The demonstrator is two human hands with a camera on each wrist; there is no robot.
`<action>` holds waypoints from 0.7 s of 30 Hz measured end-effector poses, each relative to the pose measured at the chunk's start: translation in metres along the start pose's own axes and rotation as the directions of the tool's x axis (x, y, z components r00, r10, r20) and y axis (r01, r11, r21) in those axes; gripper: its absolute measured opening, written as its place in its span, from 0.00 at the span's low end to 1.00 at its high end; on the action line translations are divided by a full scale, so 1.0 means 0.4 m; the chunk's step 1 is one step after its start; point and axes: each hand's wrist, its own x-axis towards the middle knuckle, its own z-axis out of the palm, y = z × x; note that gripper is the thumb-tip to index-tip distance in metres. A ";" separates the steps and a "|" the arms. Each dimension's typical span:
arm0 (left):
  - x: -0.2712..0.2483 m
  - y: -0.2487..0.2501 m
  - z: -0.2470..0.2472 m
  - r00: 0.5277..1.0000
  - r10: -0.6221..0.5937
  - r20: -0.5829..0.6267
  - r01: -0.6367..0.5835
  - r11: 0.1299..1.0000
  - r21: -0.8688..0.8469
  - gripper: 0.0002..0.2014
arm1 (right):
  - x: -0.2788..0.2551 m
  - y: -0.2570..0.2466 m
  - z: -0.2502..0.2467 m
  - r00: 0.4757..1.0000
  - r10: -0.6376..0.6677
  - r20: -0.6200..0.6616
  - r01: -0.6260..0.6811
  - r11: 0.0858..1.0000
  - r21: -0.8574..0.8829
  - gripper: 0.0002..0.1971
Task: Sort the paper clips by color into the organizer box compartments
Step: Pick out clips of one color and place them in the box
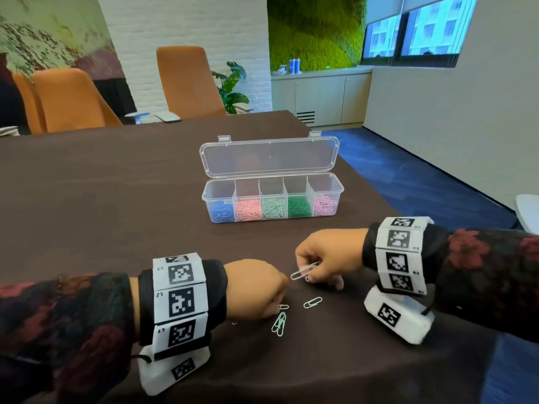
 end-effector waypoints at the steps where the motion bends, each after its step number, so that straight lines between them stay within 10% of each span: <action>1: -0.002 -0.001 0.003 1.000 0.011 -0.008 -0.011 1.000 0.019 0.09 | 0.007 0.003 -0.015 1.000 0.021 -0.018 -0.019 0.994 0.104 0.09; 12: 0.029 -0.112 -0.058 0.990 -0.067 -0.121 0.059 0.996 -0.074 0.08 | 0.207 -0.059 -0.267 0.826 0.255 -0.503 0.008 0.887 0.462 0.06; 21: 0.186 -0.269 -0.254 0.842 -0.429 -0.329 0.266 0.859 -0.438 0.10 | 0.121 -0.024 -0.250 0.791 0.196 -0.580 0.115 0.883 0.455 0.09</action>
